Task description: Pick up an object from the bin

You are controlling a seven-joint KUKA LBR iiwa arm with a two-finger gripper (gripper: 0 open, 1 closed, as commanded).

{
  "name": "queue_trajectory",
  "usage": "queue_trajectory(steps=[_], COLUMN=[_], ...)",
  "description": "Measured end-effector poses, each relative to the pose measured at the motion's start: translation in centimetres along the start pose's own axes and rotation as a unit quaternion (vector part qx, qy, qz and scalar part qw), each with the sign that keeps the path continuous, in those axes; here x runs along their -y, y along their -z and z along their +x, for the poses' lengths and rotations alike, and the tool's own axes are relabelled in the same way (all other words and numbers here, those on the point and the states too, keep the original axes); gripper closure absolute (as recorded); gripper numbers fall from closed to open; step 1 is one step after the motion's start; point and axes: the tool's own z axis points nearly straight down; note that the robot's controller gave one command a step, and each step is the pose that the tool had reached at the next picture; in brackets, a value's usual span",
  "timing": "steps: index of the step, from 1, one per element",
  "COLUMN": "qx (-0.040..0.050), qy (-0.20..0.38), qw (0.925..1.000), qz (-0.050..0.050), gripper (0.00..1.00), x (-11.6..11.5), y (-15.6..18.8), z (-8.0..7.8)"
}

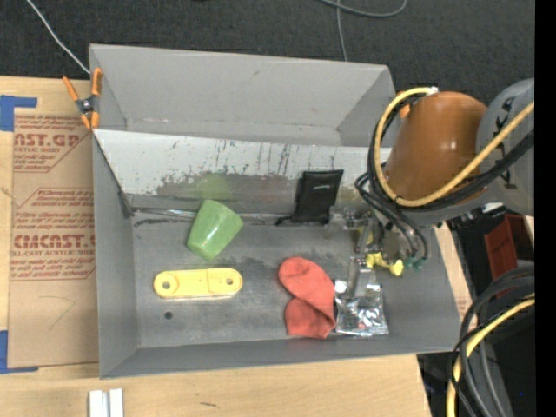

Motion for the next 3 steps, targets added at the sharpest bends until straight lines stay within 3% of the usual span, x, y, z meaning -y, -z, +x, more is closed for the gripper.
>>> queue_trajectory(steps=[1, 2, 3], qx=[0.0039, 0.0032, 0.0065], qy=[0.000, 0.037, 0.045], qw=[1.0000, 0.9993, 0.9990], qz=[0.000, 0.000, 0.000], gripper=[0.00, 0.00, 0.00], x=[0.0, -1.6, -0.5], y=[0.5, -8.5, -10.9], z=[-0.2, 1.0, 2.9])
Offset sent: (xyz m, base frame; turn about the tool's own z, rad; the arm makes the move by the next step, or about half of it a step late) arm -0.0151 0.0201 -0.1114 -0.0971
